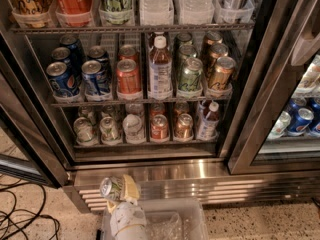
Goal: Pick 7up can from bottom shelf of fridge
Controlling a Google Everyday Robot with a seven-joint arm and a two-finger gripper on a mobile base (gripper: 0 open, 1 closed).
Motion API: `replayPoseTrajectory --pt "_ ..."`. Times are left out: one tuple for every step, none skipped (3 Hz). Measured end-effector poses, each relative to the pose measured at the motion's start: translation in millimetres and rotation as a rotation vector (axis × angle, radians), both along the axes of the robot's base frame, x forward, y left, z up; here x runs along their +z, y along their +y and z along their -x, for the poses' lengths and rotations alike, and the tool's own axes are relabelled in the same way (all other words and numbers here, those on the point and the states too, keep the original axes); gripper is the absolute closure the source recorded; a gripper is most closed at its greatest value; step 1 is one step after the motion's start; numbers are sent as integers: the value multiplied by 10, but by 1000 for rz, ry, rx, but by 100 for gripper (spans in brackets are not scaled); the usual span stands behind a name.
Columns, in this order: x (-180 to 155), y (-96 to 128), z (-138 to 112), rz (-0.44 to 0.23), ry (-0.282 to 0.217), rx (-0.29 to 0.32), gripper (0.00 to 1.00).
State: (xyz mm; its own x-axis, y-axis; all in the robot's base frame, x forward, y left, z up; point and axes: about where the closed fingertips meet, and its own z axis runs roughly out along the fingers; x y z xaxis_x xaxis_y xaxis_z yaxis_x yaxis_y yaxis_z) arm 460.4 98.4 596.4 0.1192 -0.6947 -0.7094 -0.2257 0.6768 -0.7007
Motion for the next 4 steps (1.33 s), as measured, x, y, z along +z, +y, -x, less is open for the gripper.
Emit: replayPoseTrajectory --pt "-149 -92 -79 -13 9 11 100" --pt "-479 -477 -293 -40 37 -1 100" --pt "-692 -754 -412 -60 53 29 100" --pt "-792 -915 -462 -176 100 86 100"
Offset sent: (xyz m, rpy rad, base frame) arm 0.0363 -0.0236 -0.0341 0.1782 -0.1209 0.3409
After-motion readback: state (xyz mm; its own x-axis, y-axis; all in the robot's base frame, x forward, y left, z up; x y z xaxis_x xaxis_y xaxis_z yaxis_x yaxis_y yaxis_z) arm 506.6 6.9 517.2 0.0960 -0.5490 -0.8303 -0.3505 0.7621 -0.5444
